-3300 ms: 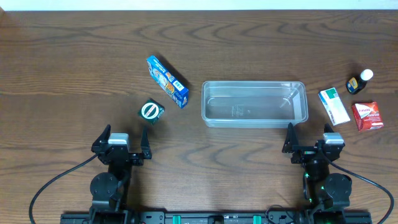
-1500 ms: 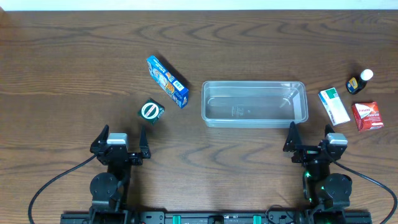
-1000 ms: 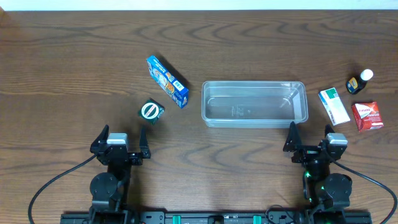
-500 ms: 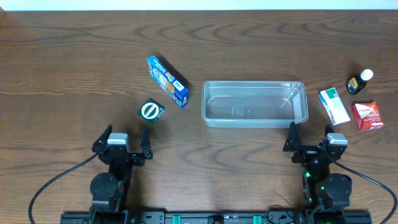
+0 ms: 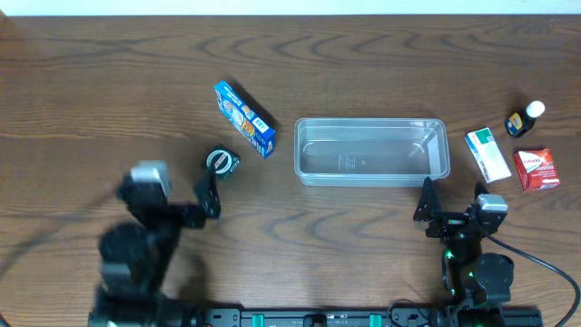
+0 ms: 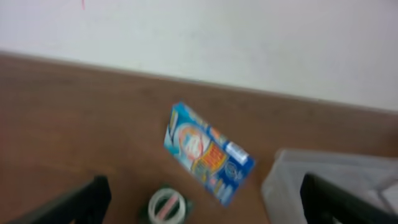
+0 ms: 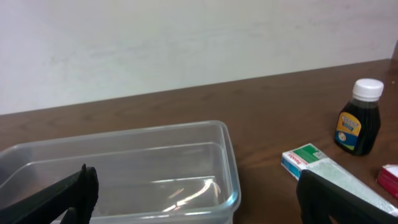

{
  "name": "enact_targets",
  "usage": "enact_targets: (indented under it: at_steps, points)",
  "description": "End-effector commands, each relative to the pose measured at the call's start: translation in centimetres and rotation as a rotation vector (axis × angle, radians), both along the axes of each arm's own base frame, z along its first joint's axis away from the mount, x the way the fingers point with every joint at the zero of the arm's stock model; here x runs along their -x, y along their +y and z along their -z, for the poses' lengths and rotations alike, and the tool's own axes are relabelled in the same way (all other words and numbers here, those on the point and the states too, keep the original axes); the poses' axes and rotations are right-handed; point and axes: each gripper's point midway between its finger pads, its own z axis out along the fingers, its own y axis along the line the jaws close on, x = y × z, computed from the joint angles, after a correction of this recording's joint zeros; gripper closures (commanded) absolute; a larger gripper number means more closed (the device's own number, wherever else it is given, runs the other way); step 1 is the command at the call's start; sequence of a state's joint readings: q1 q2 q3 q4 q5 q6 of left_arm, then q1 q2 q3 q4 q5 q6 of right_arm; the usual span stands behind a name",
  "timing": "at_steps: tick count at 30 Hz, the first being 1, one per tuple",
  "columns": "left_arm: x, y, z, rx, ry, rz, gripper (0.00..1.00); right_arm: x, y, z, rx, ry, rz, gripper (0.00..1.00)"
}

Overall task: Pack container
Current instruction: 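Move left gripper to the blue Kool Fever box and grasp it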

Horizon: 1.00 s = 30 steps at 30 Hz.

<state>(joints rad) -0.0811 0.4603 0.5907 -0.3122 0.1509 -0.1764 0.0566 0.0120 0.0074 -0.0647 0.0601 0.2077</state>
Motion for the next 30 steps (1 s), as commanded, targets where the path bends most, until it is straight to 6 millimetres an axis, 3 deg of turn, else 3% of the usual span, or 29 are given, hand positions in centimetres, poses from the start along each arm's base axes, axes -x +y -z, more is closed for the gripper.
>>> enact_targets:
  at_steps: [1, 5, 10, 17, 22, 24, 30]
  points:
    - [-2.7, -0.6, -5.1, 0.012, 0.106, 0.017, 0.02, 0.0, -0.3, 0.1, -0.015, 0.001, 0.016, 0.01]
    - [-6.0, -0.8, -7.9, -0.004, 0.329, 0.014, 0.02, 0.0, -0.3, 0.1, -0.015, 0.001, 0.016, 0.01]
    - [-11.0, -1.7, -8.2, 0.002, 0.448, 0.039, 0.02, 0.0, -0.3, 0.1, -0.015, 0.001, 0.016, 0.01]
    - [-15.6, -3.0, -4.0, 0.063, 0.531, 0.057, 0.02, 0.0, -0.3, 0.1, -0.015, 0.001, 0.016, 0.01]
    - [-16.6, -2.8, -0.2, 0.262, 0.678, -0.184, 0.02, 0.0, -0.3, 0.1, -0.015, 0.001, 0.016, 0.01]
    - [-17.0, -2.8, 1.2, 0.247, 0.698, -0.271, 0.02, 0.0, -0.3, 0.1, -0.014, 0.001, 0.016, 0.01]
    - [-17.8, -5.3, 4.5, 0.105, 0.708, -0.372, 0.02, 0.0, -0.3, 0.1, -0.015, 0.001, 0.016, 0.01]
